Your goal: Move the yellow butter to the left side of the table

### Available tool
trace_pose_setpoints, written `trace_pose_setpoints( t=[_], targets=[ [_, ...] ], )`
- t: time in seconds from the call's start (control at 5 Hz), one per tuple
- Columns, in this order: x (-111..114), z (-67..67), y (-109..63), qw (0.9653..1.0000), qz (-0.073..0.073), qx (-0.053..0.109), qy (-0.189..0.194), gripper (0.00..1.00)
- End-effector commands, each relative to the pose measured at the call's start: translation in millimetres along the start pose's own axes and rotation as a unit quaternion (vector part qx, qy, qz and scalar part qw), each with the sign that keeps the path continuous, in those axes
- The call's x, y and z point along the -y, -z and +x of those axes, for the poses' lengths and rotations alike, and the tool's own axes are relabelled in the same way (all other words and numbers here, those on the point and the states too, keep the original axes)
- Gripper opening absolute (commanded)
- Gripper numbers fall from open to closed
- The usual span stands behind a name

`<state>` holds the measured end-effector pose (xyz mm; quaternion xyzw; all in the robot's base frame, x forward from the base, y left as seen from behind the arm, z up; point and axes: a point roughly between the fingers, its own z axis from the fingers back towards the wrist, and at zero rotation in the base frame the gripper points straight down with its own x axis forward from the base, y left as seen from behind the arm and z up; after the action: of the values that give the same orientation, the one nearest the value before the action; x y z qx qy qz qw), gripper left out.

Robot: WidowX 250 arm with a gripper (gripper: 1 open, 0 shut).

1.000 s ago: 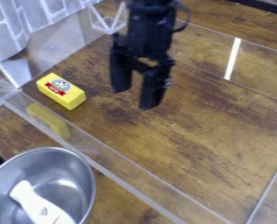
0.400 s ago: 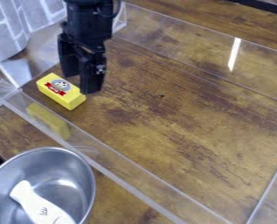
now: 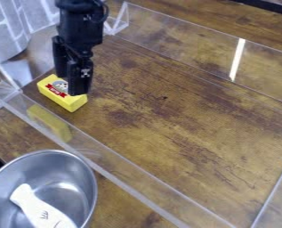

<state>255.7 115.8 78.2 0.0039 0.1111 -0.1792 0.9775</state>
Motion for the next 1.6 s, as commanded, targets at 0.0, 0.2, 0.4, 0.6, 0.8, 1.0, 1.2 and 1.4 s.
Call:
trace_pose_setpoints(
  t=[0.0, 0.2, 0.4, 0.6, 0.8, 1.0, 1.2, 1.4],
  targets=[
    [-17.4, -2.8, -6.5, 0.9993, 0.025, 0.016, 0.024, 1.0],
    [-25.7, -5.2, 4.9, 0.9989, 0.025, 0.009, 0.04, 1.0],
    [-32.0, -5.7, 17.4, 0.9984, 0.025, 0.004, 0.05, 1.0],
    [-37.5, -7.6, 31.4, 0.9981, 0.023, 0.002, 0.057, 1.0],
    [-42.8, -7.9, 47.5, 0.9977, 0.017, -0.001, 0.066, 1.0],
    [-45.1, -9.1, 57.8, 0.9974, 0.013, 0.0, 0.07, 1.0],
    [-47.5, -10.5, 68.6, 0.9972, 0.009, 0.002, 0.074, 1.0],
    [-50.5, -8.4, 78.6, 0.997, 0.004, 0.005, 0.077, 1.0]
  ],
)
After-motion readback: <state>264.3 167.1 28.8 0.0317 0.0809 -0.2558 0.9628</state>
